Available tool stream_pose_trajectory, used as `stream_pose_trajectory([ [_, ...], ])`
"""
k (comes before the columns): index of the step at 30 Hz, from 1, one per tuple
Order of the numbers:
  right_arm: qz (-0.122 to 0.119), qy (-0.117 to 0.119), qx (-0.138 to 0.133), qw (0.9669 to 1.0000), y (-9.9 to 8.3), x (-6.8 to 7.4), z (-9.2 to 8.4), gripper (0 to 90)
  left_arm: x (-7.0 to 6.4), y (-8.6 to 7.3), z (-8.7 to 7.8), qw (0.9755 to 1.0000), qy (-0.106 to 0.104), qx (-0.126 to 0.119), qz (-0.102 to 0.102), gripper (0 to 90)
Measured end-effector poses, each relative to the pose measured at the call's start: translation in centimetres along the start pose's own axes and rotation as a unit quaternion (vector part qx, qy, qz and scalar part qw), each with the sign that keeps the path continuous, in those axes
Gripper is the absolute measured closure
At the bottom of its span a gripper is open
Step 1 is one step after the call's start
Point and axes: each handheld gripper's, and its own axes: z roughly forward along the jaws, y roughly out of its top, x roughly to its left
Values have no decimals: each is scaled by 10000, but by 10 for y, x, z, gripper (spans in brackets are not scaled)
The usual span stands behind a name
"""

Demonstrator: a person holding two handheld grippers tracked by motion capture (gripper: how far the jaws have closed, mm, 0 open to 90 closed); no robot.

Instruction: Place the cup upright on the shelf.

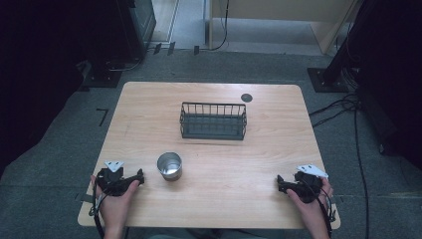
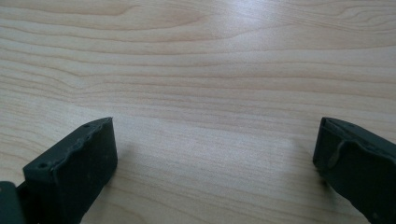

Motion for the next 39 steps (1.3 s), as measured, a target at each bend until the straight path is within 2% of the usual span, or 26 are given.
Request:
stream_pose_trajectory([
  [10, 3, -1, 5, 10000, 0, 0, 0, 0, -1, 0, -3, 9999, 106, 15, 59, 21],
  [14, 4, -2, 6, 10000, 0, 0, 0, 0, -2, 2, -5, 10000, 52, 12, 34, 21],
  [17, 2, -1, 6, 10000, 0, 0, 0, 0, -6, 6, -10, 9999, 96, -32, 138, 21],
  [24, 3, 0, 6, 10000, 0, 0, 0, 0, -15, 17, -26, 9995, -89, -240, 183, 21],
  [29, 5, -2, 7, 10000, 0, 0, 0, 0, -16, 25, -34, 9988, -376, -318, 80, 21],
  [31, 2, -3, 5, 10000, 0, 0, 0, 0, -17, 27, -35, 9986, -408, -333, 79, 21],
  [39, 2, -2, 6, 10000, 0, 0, 0, 0, -29, 43, -46, 9970, -621, -429, 197, 21],
])
